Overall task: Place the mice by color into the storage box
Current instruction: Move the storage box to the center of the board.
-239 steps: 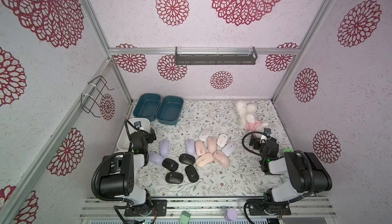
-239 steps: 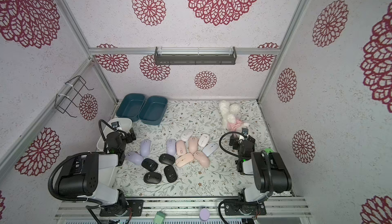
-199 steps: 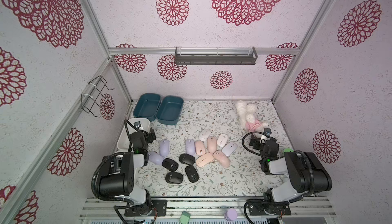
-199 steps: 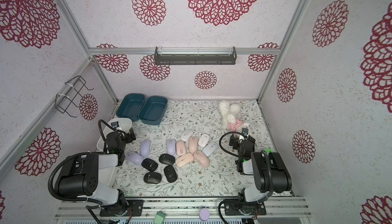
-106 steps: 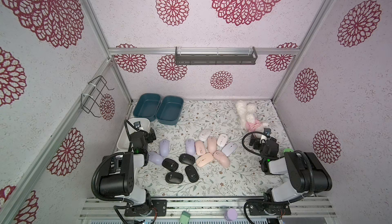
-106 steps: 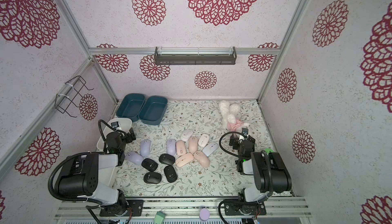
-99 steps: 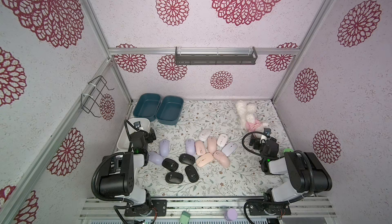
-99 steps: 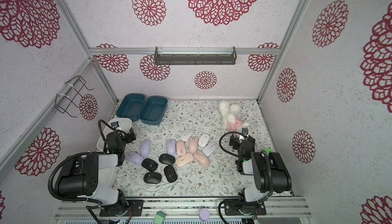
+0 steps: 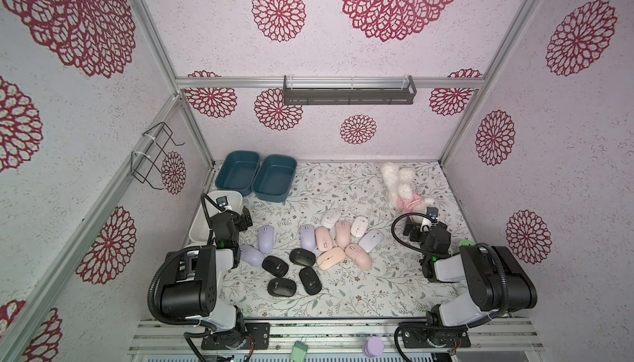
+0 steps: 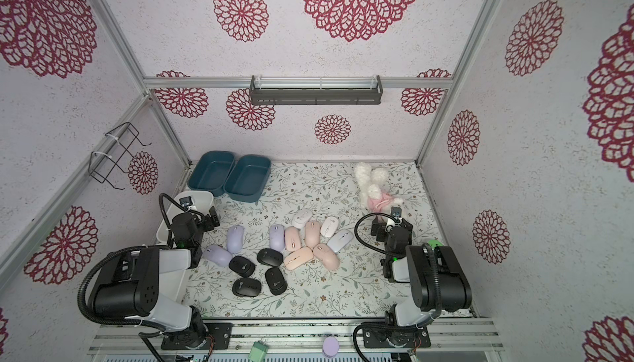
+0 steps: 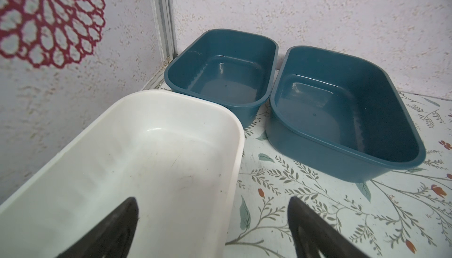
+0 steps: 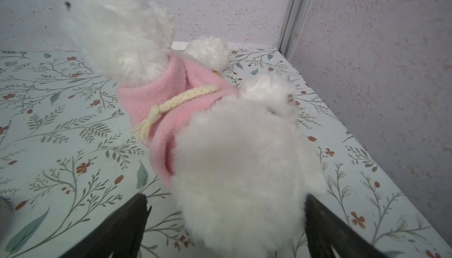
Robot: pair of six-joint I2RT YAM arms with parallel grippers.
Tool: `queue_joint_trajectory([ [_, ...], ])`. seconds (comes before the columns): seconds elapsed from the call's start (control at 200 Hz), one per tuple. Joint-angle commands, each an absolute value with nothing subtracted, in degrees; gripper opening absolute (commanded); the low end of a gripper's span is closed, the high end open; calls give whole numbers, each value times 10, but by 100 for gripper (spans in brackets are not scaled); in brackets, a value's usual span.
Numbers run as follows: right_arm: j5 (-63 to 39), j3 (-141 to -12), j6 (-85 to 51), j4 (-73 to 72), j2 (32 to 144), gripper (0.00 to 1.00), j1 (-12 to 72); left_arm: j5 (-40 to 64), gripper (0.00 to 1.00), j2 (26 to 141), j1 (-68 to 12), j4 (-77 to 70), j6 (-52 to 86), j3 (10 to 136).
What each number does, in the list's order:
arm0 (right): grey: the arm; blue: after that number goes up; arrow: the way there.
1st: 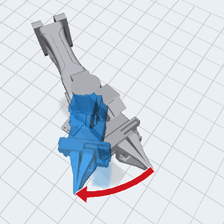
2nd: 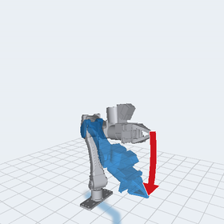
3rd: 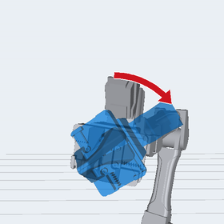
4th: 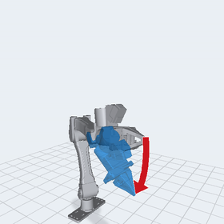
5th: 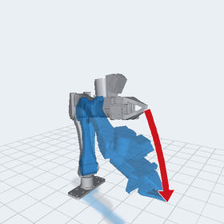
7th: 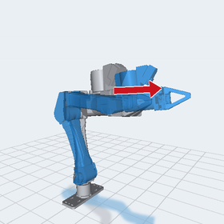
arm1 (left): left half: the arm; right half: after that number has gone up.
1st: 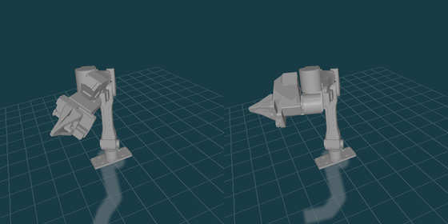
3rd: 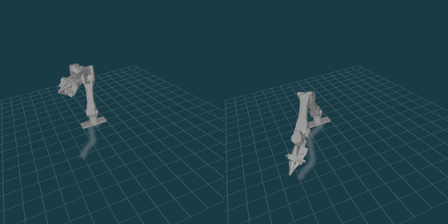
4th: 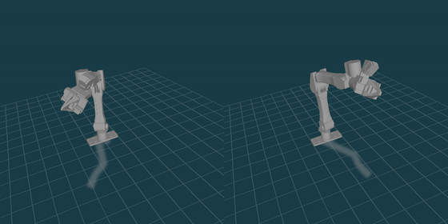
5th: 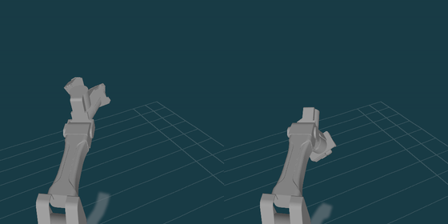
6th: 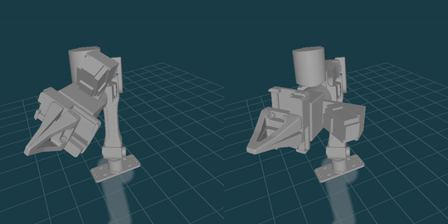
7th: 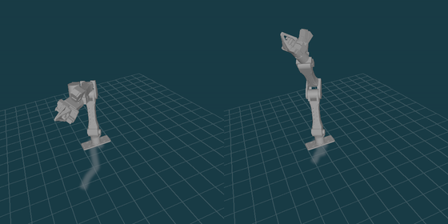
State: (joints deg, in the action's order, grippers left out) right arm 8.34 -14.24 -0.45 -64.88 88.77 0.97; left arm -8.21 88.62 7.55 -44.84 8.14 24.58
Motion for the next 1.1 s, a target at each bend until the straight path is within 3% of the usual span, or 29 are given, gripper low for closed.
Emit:
queue_joint_trajectory([
  [0.0, 84, -152, -1, -674, 878, 99, 13, -81, 97, 881, 76, -461, 80, 253],
  [0.16, 127, -144, 5, -685, 870, 99, 27, -97, 97, 866, 69, -473, 70, 250],
  [0.34, 214, -127, 49, -678, 810, 99, 86, -213, 97, 708, -32, -242, 6, 324],
  [0.465, 272, -139, 100, -632, 745, 99, 145, -230, 97, 623, -76, -126, 19, 375],
  [0.691, 318, -309, -31, -284, 645, 99, 180, -270, 97, 553, -78, 84, 183, 522],
  [0.821, 238, -401, -95, -128, 632, 99, 180, -281, 97, 547, -72, 204, 299, 595],
  [0.916, 176, -388, -188, -145, 604, 99, 172, -173, 97, 539, -26, 172, 338, 585],
  [1.051, 124, -448, -184, -54, 624, 59, 173, -54, 100, 584, 57, 117, 413, 581],
  [1.096, 105, -474, -176, -18, 641, 51, 175, -57, 89, 618, 61, 140, 406, 608],
])
